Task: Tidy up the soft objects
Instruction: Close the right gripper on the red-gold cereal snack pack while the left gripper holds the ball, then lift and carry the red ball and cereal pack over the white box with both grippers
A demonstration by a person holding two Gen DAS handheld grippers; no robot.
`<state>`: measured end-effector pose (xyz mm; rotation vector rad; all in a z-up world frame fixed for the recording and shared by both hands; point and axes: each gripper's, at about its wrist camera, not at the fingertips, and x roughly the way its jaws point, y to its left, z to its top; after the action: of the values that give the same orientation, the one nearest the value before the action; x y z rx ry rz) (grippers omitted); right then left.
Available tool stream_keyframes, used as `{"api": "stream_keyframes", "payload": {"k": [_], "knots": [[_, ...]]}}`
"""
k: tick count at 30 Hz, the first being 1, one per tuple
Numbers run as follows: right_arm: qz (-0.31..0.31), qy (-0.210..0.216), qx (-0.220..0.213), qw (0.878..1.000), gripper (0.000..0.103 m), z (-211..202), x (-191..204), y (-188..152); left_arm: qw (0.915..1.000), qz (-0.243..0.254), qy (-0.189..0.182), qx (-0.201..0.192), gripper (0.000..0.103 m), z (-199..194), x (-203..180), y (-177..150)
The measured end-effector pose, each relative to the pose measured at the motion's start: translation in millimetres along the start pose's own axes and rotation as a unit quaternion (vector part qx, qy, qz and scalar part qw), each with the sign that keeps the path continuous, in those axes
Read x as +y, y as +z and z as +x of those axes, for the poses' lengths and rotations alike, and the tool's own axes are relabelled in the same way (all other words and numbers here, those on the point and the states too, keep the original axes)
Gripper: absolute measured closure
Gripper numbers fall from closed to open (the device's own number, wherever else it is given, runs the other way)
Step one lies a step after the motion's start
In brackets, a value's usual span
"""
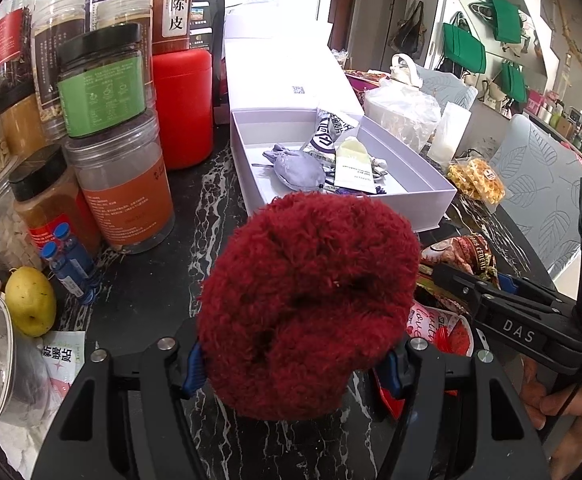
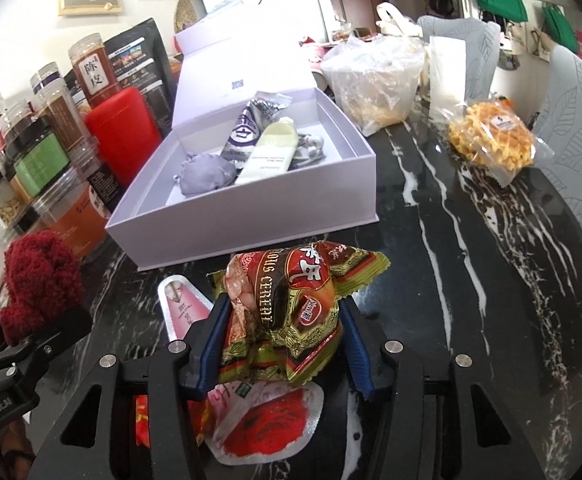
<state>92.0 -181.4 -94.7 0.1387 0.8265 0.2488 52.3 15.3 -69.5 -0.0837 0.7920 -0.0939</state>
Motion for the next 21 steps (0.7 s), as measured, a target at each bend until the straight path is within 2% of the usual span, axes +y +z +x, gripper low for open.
{"api": "stream_keyframes", "payload": {"k": [21], "knots": [[-0.008,0.018,-0.058,0.998,0.051,-97,6,-22,0.9982,0.022,-0.004,-0.055,0.038,-69,-29,-6]]}}
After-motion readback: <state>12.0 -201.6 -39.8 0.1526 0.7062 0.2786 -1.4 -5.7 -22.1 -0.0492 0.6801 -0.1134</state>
